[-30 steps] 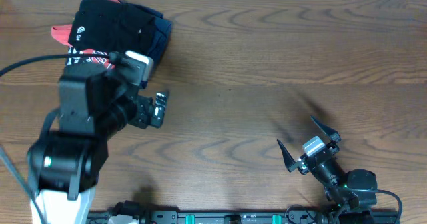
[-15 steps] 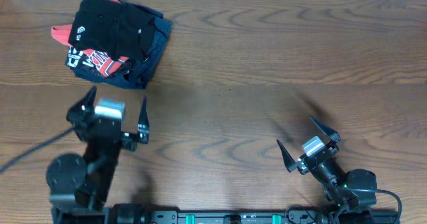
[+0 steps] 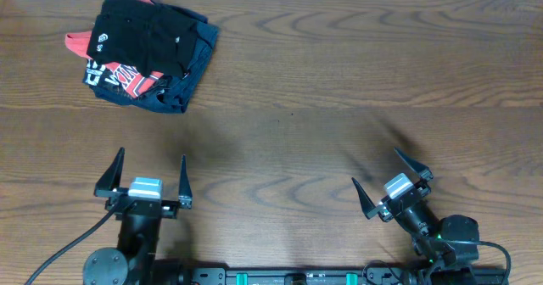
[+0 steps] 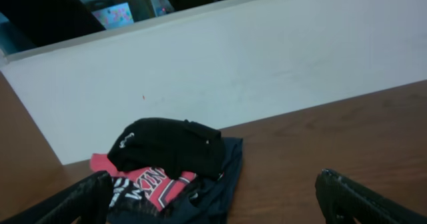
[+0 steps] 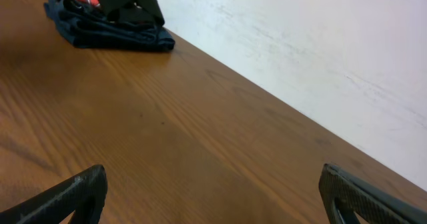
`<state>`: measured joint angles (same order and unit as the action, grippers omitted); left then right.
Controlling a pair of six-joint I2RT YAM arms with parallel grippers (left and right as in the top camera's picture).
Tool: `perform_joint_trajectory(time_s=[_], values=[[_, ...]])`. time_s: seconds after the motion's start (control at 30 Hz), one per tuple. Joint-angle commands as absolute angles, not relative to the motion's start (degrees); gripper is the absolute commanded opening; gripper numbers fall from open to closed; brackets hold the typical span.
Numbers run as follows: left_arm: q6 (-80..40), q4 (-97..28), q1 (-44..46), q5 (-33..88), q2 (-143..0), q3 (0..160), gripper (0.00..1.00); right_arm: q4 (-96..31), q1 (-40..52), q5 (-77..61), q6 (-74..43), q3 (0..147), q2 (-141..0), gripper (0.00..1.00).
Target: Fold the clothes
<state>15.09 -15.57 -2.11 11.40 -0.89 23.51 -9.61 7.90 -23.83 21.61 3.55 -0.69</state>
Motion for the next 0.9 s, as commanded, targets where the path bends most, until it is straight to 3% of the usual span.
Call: perform_joint_trajectory(time_s=[0.0, 0.53, 0.87], values=[[15.6, -12.6, -2.5, 11.8, -0.1, 19.1, 0.98, -9.7, 7.5, -24.3, 21.9, 3.2, -0.4, 0.99], [15.6, 0.4, -2.4, 12.6, -0.1, 0.7, 0.98, -9.7, 7.5, -24.2, 21.9, 3.2, -0.4, 0.99], [15.6, -2.7, -0.2, 12.6, -0.2, 0.2, 0.98, -9.7, 7.5, -24.2, 21.9, 3.2, -0.4, 0.99]])
